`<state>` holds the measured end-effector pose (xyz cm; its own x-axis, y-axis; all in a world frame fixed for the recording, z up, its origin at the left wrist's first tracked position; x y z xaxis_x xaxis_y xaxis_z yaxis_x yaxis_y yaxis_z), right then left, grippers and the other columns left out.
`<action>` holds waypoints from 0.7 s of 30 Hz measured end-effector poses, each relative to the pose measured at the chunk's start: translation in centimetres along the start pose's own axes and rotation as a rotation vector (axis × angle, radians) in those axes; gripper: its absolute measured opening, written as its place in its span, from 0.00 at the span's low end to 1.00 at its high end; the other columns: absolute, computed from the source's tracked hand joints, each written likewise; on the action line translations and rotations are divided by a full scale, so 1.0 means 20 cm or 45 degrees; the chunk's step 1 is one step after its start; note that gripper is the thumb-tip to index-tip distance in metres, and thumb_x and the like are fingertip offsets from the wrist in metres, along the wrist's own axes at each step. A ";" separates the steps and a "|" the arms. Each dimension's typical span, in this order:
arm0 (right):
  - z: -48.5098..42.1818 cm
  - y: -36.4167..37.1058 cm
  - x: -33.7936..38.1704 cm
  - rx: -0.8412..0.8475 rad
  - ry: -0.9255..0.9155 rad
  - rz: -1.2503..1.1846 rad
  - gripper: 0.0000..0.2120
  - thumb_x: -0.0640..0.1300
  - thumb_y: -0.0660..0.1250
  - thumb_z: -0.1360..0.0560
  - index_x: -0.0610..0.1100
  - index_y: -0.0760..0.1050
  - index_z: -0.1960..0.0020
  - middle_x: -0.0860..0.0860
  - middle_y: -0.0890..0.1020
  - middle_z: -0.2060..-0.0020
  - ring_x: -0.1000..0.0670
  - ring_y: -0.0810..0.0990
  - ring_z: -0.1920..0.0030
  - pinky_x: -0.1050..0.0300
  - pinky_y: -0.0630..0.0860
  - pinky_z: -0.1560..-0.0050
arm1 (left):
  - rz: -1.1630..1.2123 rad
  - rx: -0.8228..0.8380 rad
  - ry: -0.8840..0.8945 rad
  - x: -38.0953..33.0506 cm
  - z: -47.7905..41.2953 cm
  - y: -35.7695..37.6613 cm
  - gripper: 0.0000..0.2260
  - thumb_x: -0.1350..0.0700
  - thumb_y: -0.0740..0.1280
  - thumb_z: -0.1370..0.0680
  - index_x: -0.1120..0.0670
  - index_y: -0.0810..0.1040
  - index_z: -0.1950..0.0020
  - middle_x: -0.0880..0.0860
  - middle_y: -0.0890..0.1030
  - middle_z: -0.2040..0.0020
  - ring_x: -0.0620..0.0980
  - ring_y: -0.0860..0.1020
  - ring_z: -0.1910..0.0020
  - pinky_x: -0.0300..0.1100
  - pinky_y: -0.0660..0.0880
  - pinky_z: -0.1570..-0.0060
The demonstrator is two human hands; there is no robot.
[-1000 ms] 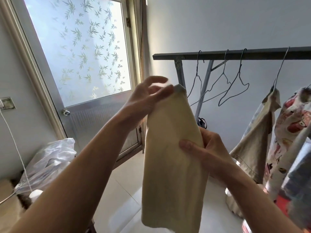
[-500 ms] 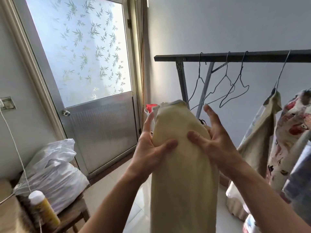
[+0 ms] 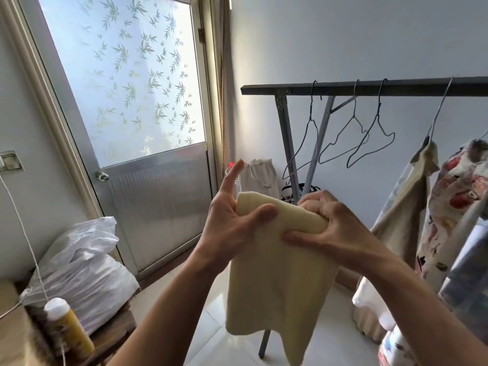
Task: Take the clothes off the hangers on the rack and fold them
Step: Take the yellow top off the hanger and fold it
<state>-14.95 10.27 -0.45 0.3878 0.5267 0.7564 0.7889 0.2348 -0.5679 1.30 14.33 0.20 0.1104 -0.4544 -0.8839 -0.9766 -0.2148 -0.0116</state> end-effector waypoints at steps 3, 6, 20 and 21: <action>0.01 -0.01 0.02 -0.005 0.041 -0.295 0.10 0.42 0.79 0.34 0.46 0.82 0.54 0.50 0.85 0.61 0.52 0.84 0.60 0.57 0.80 0.63 | 0.102 -0.042 -0.016 0.01 -0.01 -0.03 0.41 0.58 0.77 0.32 0.46 0.60 0.24 0.57 0.84 0.56 0.54 0.84 0.59 0.51 0.83 0.58; 0.01 -0.03 0.02 -0.042 0.068 -0.388 0.09 0.41 0.79 0.34 0.43 0.82 0.56 0.46 0.85 0.65 0.49 0.83 0.66 0.57 0.78 0.67 | -0.168 -0.092 -0.052 0.05 -0.03 -0.10 0.48 0.43 0.80 0.38 0.43 0.58 0.24 0.50 0.79 0.44 0.51 0.80 0.45 0.48 0.81 0.50; 0.06 0.13 -0.20 0.262 0.421 -1.318 0.38 0.60 0.82 0.46 0.40 0.82 0.42 0.41 0.83 0.44 0.45 0.84 0.46 0.54 0.81 0.54 | 0.018 0.012 -0.327 0.23 0.05 -0.06 0.17 0.49 0.73 0.27 0.63 0.81 0.51 0.58 0.82 0.59 0.52 0.77 0.60 0.48 0.77 0.57; 0.08 0.16 -0.21 0.286 0.409 -1.379 0.38 0.61 0.83 0.49 0.42 0.83 0.44 0.42 0.83 0.43 0.45 0.83 0.44 0.54 0.81 0.54 | -0.005 -0.022 -0.309 0.23 0.05 -0.08 0.16 0.49 0.73 0.27 0.63 0.81 0.52 0.56 0.81 0.60 0.51 0.77 0.62 0.46 0.76 0.59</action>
<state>-14.75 10.24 -5.98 -0.3126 -0.2648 0.9122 0.6921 0.5942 0.4097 3.10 13.37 -4.26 0.0646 -0.2329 -0.9703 -0.9727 -0.2320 -0.0090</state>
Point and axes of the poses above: each hand's wrist, its own z-axis away from the middle knuckle, its own y-axis out of the palm, x = y × z, the point moved 9 cm from there along -z, towards the middle knuckle
